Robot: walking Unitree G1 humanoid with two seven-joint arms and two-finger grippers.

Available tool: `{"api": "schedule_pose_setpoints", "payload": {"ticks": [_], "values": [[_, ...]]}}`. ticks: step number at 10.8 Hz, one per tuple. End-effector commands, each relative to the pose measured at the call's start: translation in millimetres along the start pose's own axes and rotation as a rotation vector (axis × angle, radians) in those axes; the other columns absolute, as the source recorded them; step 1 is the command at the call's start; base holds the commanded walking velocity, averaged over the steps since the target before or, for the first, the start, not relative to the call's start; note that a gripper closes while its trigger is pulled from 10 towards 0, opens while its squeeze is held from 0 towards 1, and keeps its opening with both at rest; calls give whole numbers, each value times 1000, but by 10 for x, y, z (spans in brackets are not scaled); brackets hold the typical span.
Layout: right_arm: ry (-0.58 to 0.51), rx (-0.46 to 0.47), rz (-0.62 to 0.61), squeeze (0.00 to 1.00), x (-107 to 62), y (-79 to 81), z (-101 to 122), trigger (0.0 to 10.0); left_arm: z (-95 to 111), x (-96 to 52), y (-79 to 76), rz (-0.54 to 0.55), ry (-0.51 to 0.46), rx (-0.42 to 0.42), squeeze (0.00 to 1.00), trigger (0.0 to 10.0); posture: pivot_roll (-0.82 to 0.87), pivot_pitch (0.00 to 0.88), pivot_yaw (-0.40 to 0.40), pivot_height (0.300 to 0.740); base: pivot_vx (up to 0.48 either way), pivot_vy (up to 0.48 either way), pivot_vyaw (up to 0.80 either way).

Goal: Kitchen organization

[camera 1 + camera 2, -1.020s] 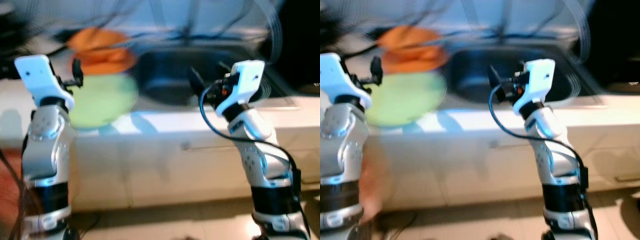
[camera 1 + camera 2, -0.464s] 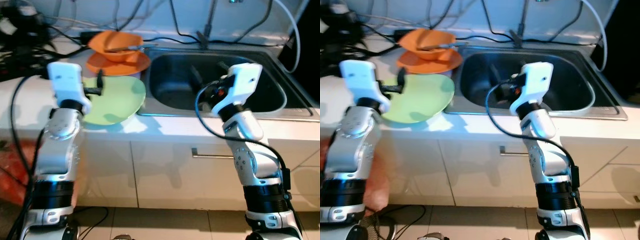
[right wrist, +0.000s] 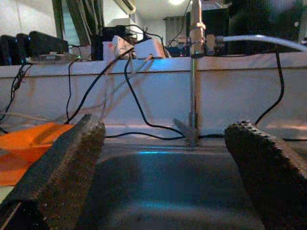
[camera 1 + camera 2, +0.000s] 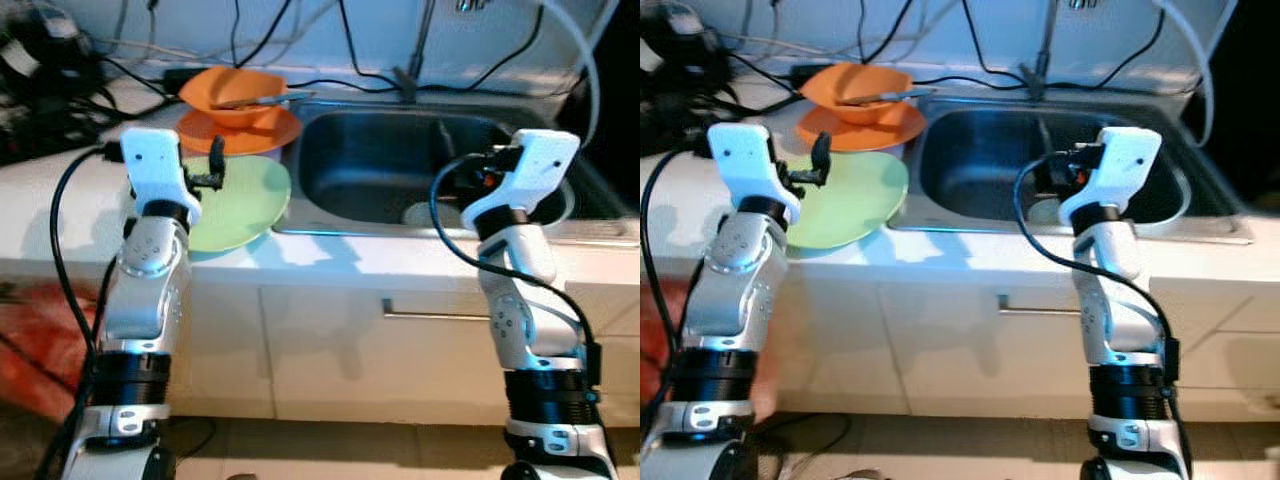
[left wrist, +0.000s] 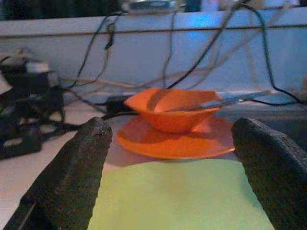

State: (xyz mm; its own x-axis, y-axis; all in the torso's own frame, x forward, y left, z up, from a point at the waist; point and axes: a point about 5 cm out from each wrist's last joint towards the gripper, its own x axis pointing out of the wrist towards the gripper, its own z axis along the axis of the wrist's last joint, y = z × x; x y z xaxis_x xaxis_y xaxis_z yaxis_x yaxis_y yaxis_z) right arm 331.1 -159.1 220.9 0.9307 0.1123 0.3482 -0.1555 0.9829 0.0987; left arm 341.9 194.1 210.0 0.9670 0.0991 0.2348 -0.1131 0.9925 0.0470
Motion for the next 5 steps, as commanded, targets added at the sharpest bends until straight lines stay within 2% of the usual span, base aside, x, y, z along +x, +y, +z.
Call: {"api": "schedule_pose_setpoints", "payload": {"ticks": [1,2,4,5], "values": [[4,-9,15,0,32,32,17,10000,46,-9,69,42,-32,4,0,10000,102,0,-74,740,0,0,0],[40,5,29,0,71,32,-54,10000,-11,-67,168,139,-17,5,0,10000,109,0,-88,740,0,0,0],[70,9,72,0,-26,146,-119,10000,-56,-130,255,212,-19,-20,0,10000,90,1,-120,740,0,0,0],[80,0,84,0,-31,144,-136,10000,-64,-121,254,229,-13,-17,0,10000,90,1,-120,740,0,0,0]]}}
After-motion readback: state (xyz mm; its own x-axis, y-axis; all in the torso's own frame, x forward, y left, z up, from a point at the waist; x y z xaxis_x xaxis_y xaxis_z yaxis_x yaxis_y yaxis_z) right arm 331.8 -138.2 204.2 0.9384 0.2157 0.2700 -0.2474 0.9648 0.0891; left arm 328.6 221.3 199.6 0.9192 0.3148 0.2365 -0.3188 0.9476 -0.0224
